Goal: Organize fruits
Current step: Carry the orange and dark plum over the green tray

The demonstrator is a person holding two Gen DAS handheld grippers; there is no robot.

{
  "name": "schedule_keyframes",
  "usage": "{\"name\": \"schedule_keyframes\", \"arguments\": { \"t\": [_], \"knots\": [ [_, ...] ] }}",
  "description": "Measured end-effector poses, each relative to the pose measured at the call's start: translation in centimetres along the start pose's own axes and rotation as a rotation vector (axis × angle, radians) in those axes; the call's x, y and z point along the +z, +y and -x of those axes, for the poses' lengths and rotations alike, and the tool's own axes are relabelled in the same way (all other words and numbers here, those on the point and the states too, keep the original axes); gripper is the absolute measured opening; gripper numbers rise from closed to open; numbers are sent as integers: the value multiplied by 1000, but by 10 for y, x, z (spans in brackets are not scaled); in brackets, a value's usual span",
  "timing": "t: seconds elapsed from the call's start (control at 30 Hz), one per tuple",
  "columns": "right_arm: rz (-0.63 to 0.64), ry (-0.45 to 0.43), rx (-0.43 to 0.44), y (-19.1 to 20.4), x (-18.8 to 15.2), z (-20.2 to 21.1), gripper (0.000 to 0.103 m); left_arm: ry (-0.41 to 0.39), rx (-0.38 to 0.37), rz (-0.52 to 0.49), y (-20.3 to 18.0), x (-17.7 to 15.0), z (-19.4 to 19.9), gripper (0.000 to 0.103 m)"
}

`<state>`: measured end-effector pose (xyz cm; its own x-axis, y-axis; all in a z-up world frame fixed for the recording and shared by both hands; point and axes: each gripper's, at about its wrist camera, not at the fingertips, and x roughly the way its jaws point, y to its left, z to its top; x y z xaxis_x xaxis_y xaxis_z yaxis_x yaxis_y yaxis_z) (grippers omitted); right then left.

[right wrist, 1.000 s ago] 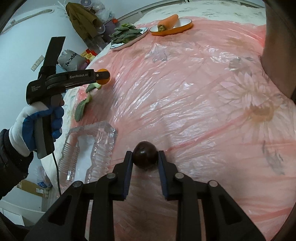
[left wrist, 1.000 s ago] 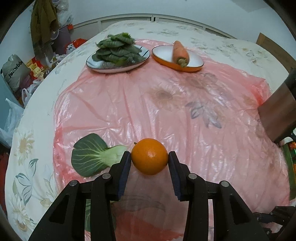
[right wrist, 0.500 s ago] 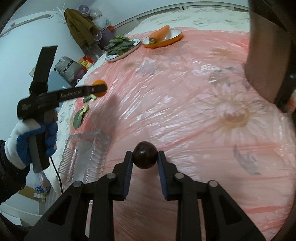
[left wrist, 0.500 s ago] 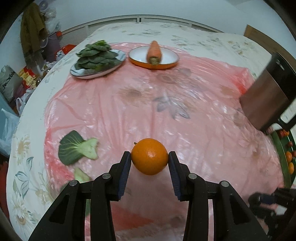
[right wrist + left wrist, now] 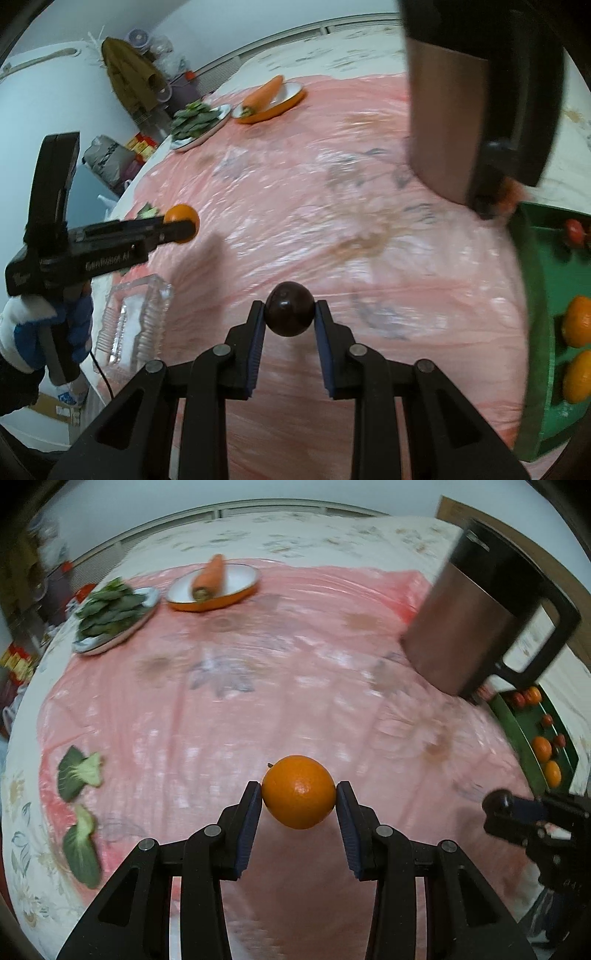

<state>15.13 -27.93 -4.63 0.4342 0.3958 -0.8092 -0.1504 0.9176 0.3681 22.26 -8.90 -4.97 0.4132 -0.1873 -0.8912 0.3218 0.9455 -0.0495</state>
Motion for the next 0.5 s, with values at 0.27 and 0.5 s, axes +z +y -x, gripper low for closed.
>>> {"name": "schedule_keyframes", "arguments": {
  "t": [0.27,0.5],
  "knots": [
    [-70,-40,-87,-50,-6,35,6,19,-76,-111,-74,3,-7,36],
    [-132,-78,-174,-97,-18,69,6,15,-155,-202,-132,6,-5,36]
  ]
}}
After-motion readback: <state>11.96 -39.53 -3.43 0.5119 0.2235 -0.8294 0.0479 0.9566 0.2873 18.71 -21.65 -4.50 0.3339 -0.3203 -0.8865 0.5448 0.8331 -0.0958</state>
